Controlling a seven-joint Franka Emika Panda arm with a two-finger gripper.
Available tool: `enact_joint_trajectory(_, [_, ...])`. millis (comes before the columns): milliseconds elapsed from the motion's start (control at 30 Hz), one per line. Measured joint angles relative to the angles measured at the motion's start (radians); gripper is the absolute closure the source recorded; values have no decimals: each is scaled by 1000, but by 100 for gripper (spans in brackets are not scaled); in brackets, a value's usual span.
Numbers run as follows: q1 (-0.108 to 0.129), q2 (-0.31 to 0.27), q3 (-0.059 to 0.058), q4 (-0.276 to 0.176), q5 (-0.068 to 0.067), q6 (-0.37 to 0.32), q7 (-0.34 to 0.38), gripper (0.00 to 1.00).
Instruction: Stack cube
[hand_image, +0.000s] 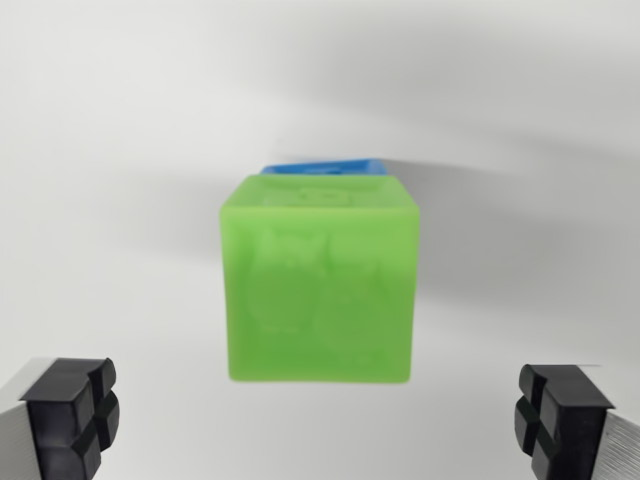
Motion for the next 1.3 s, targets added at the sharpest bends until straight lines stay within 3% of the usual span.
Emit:
enact_joint_trajectory(600, [1,-175,0,36,12,-209,-8,0])
enact_joint_trajectory(1300, [1,-313,0,142,16,-454,-12,0])
